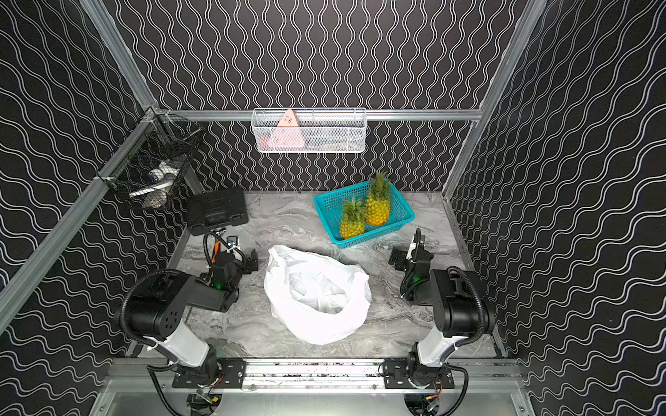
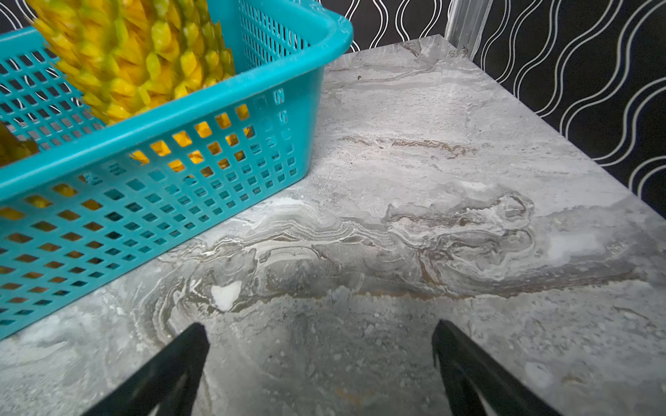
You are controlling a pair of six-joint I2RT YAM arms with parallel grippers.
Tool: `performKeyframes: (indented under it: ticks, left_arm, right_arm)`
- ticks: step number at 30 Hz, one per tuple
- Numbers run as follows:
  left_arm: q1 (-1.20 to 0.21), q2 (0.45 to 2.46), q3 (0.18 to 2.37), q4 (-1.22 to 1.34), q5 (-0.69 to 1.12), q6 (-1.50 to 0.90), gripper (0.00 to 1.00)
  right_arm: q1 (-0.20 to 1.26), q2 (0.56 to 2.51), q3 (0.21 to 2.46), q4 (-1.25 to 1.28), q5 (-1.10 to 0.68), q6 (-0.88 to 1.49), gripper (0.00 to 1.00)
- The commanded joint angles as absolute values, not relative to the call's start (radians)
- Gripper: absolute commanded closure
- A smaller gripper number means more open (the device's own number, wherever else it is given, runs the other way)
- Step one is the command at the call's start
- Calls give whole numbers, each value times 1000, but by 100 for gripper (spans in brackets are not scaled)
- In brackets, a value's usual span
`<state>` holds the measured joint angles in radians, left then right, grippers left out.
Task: Place the pineapple into a plastic bag & tie a knot
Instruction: Pick up the pineapple from the basket.
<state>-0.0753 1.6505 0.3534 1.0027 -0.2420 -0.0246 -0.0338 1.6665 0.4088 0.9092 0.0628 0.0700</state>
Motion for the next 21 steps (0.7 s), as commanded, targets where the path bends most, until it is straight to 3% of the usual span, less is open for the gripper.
performKeyframes:
  ticks: [1,21]
  left_arm:
    - [-74,1654,360,1046,-239,-8,1]
    - [-75,1652,359,1049,-233,-8,1]
  right_arm:
    - [-33,1664,407,961,60,67,1]
    - [-34,1662,394,988,80,80,1]
